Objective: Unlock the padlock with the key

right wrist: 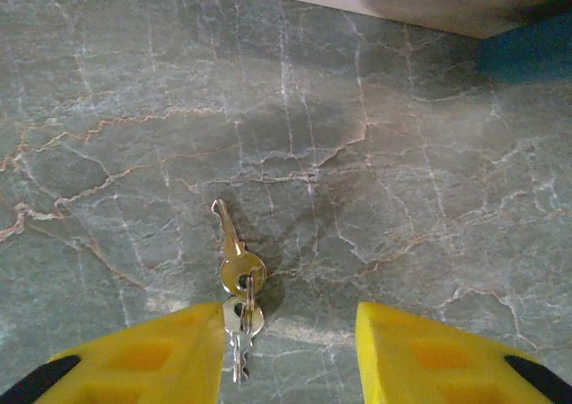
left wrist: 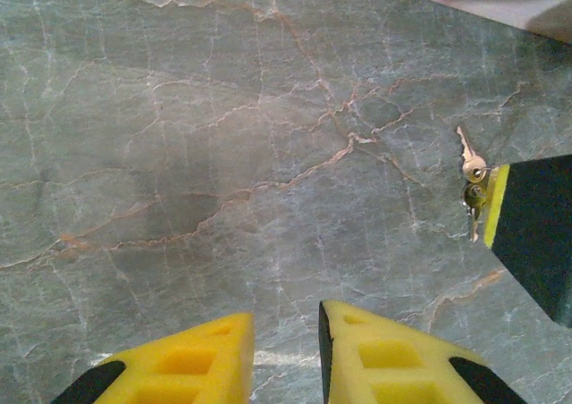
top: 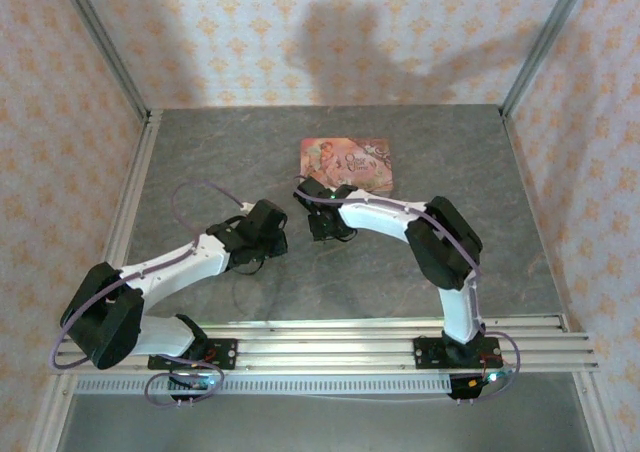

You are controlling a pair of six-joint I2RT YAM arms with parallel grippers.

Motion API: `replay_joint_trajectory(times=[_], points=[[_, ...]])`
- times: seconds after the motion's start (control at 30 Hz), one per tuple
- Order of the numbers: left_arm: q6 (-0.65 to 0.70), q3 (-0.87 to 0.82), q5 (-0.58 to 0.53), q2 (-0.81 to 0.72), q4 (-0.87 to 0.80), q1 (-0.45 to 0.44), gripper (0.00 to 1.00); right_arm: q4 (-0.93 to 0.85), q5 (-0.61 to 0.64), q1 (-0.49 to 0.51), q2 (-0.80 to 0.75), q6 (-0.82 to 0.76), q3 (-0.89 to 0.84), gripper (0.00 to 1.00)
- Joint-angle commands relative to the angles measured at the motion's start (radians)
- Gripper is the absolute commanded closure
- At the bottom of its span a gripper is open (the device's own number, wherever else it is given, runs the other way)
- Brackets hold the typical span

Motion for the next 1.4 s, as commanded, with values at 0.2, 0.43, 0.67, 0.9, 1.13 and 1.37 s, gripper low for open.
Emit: replay_joint_trajectory(times=[0.2, 0.43, 0.67, 0.9, 1.13, 1.37], points=[[0.02, -0.042, -0.043, -0.023, -0.022, 0.002, 0.74, -0.06, 0.015, 0.004, 0.053, -0.015, 0.066, 0.59], [0.021, -0.046, -0.045, -0.024, -0.021, 0.002, 0.74, -0.066, -0.009, 0.008, 0.078, -0.02, 0.074, 0.62], [0.024, -0.041, -0.044, -0.024, -0.034, 0.002, 0.74, -0.092, -0.027, 0.009, 0.108, -0.055, 0.091, 0.83], [0.024, -0.045, -0.052, -0.046, -0.046, 0.005, 0.74, -0.087, -0.067, 0.01, 0.078, -0.146, 0.062, 1.0], [0.016, -0.043, -0.078, -0.098, -0.087, 0.021, 0.74, -0.022, -0.104, 0.002, -0.025, -0.268, -0.01, 1.0], [0.077, -0.036, -0.034, -0.135, -0.105, 0.023, 0.66, 0.116, -0.237, -0.055, -0.127, -0.22, -0.113, 1.0]])
